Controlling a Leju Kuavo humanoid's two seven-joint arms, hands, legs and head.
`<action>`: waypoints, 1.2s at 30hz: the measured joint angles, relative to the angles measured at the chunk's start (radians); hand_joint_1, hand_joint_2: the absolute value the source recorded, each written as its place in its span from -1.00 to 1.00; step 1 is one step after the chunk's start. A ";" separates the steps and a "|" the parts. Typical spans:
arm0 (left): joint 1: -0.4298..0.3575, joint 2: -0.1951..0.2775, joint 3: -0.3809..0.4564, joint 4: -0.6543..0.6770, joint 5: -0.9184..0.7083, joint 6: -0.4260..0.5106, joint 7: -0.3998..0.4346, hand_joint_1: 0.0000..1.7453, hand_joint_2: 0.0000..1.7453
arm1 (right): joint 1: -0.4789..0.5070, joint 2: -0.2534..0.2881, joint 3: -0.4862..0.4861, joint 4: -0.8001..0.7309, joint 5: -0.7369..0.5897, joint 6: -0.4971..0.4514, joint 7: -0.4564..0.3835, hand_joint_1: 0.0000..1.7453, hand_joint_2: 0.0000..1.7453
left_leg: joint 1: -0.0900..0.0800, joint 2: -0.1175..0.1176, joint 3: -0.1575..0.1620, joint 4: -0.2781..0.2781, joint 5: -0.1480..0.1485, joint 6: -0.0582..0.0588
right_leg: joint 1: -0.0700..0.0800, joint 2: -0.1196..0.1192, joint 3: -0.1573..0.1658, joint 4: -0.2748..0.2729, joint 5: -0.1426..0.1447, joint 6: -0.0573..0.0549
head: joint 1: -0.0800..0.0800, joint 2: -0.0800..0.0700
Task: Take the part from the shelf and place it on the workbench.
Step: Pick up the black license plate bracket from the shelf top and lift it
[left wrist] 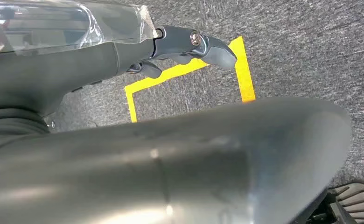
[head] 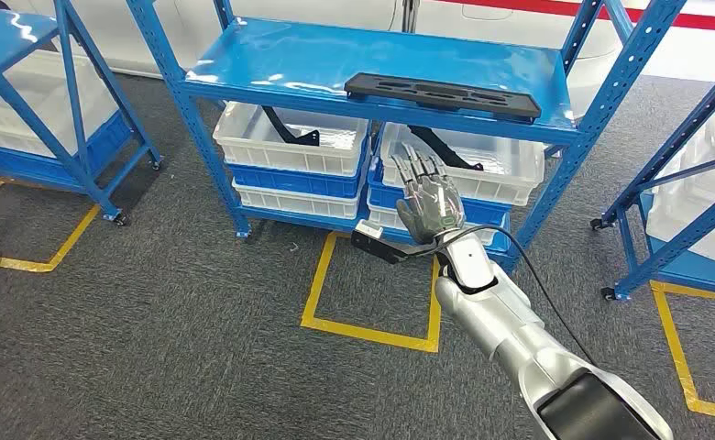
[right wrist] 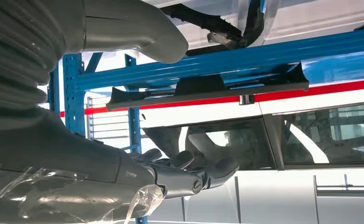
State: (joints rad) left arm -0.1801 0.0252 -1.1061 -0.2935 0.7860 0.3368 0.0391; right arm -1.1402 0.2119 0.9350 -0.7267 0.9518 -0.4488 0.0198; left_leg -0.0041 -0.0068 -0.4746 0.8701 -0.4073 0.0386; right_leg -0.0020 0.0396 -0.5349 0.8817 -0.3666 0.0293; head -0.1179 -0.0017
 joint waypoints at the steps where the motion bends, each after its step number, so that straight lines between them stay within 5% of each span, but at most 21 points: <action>1: 0.000 0.000 0.000 0.000 -0.001 0.000 0.000 -1.00 -1.00 | 0.000 0.000 0.000 0.001 -0.001 0.000 0.000 -1.00 1.00 | 0.000 0.000 0.000 0.000 0.000 0.000 | 0.000 0.000 0.000 0.000 0.000 0.000 | 0.000 0.000; 12: 0.000 0.000 -0.002 0.001 -0.016 -0.001 0.001 -1.00 -1.00 | 0.001 0.002 0.000 0.016 -0.009 0.012 0.000 -1.00 1.00 | -0.009 0.000 -0.003 0.005 -0.001 0.002 | -0.009 0.000 -0.002 -0.001 0.002 0.004 | 0.000 0.000; 15: -0.002 0.000 -0.002 0.001 -0.023 -0.002 0.000 -1.00 -1.00 | -0.001 0.002 0.000 0.018 -0.009 0.016 0.000 -1.00 1.00 | -0.004 0.002 0.003 -0.002 0.004 0.011 | -0.008 -0.005 -0.006 0.005 -0.003 0.010 | 0.000 0.000; 17: -0.005 0.000 -0.003 0.001 -0.030 -0.004 0.000 -1.00 -1.00 | -0.003 0.002 0.000 0.018 -0.010 0.016 0.000 -1.00 1.00 | 0.003 0.006 0.010 -0.010 0.010 0.019 | -0.007 -0.018 -0.041 0.076 -0.042 0.016 | 0.001 0.000; 19: -0.005 0.000 -0.004 0.002 -0.034 -0.004 0.000 -1.00 -1.00 | -0.001 0.001 0.001 0.018 -0.011 0.018 0.000 -1.00 1.00 | 0.005 0.009 0.011 -0.010 0.009 0.021 | -0.010 -0.025 -0.123 0.234 -0.106 0.020 | 0.002 0.000; 21: -0.004 0.000 -0.005 0.002 -0.036 -0.005 0.000 -1.00 -1.00 | 0.005 0.000 0.001 0.019 -0.011 0.019 0.002 -1.00 1.00 | 0.009 0.011 0.013 -0.009 0.005 0.019 | -0.014 -0.027 -0.192 0.345 -0.125 0.025 | 0.002 0.000; 23: -0.004 0.000 -0.006 0.001 -0.040 -0.006 0.001 -1.00 -1.00 | 0.008 -0.001 0.001 0.019 -0.011 0.019 0.005 -1.00 1.00 | 0.015 0.011 0.021 -0.009 -0.003 0.011 | -0.019 -0.031 -0.178 0.284 -0.064 0.028 | 0.002 0.000; 26: -0.006 0.000 -0.007 0.002 -0.048 -0.007 0.002 -1.00 -1.00 | 0.004 -0.002 0.001 0.019 -0.010 0.022 0.006 -1.00 1.00 | 0.018 0.011 0.038 -0.009 -0.021 -0.011 | -0.021 -0.047 -0.077 0.059 0.041 0.027 | 0.004 0.000; 31: -0.009 0.000 -0.008 0.002 -0.050 -0.007 0.003 -1.00 -1.00 | -0.003 0.000 0.001 0.018 -0.009 0.029 0.006 -1.00 1.00 | 0.019 0.018 0.039 -0.004 -0.043 -0.037 | -0.020 -0.044 -0.048 0.003 0.032 -0.003 | 0.005 0.000; 33: -0.011 0.000 -0.008 0.002 -0.050 -0.007 0.002 -1.00 -1.00 | -0.007 0.002 0.001 0.018 -0.008 0.029 0.006 -1.00 1.00 | 0.021 0.017 -0.019 0.108 -0.092 -0.044 | -0.024 -0.041 -0.038 0.000 0.027 -0.014 | 0.005 0.000; 36: -0.009 0.000 -0.008 0.002 -0.051 -0.007 0.003 -1.00 -1.00 | -0.004 0.003 0.001 0.018 -0.006 0.029 0.007 -1.00 1.00 | 0.021 0.015 -0.159 0.331 -0.152 -0.052 | -0.023 -0.036 -0.027 -0.001 0.017 -0.019 | 0.005 0.000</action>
State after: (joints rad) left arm -0.1893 0.0247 -1.1140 -0.2918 0.7351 0.3300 0.0418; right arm -1.1445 0.2152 0.9361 -0.7084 0.9457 -0.4198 0.0266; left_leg 0.0167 0.0085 -0.6332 1.2007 -0.5597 -0.0129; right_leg -0.0253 0.0040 -0.5619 0.8812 -0.3495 0.0099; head -0.1125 -0.0019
